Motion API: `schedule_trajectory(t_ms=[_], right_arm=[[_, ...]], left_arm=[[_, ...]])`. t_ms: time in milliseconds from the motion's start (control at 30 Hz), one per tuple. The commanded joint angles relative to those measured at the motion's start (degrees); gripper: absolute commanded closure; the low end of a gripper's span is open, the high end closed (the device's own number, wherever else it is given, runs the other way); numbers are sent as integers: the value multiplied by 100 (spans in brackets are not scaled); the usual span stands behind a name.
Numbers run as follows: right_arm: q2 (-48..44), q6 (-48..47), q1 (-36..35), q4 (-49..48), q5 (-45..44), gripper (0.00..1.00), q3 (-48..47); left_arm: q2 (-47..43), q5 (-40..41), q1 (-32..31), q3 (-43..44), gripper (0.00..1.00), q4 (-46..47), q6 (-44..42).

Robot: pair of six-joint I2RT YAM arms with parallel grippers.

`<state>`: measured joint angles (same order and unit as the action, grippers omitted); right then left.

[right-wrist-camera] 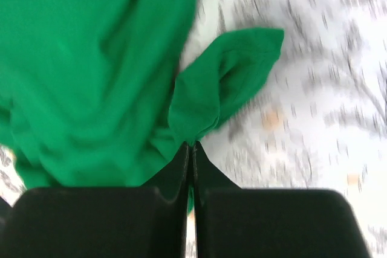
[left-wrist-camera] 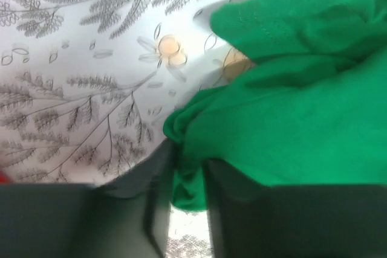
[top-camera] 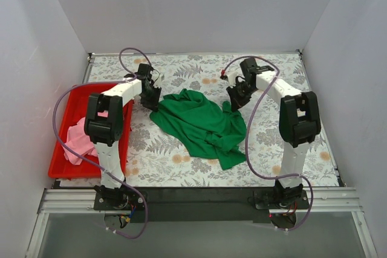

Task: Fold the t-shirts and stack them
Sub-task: Flatten the tshirt out

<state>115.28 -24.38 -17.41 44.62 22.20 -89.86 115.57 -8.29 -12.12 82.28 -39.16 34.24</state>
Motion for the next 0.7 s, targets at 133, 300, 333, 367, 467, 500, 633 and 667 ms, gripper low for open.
schedule_trajectory(t_ms=[133, 300, 333, 367, 467, 500, 633, 667], right_arm=[[-2456, -961, 1002, 178, -285, 99, 1425], [-3826, -2596, 705, 1658, -5, 99, 2743], [-3942, -2798, 634, 1994, 30, 99, 2877], [-4048, -3061, 564, 2276, 13, 99, 3000], [-4189, -3652, 702, 2815, -293, 61, 3002], [-4085, -3748, 852, 2815, -208, 43, 2862], [-2892, -2832, 1135, 2448, 888, 23, 951], [-2558, -2418, 1134, 2333, 1074, 25, 570]], left_arm=[[89, -242, 192, 824, 100, -30, -102], [-314, -962, 140, 1194, 100, -468, -452], [-411, -972, 105, 1150, 100, -540, -662], [-499, -998, 26, 1028, 100, -636, -777], [-851, -1060, -36, 677, 100, -1058, -1165], [-1034, -1008, -36, 353, 100, -1059, -1217], [-1291, -710, -27, -300, 100, -928, -1350], [-1309, -674, -27, -344, 100, -875, -1332]])
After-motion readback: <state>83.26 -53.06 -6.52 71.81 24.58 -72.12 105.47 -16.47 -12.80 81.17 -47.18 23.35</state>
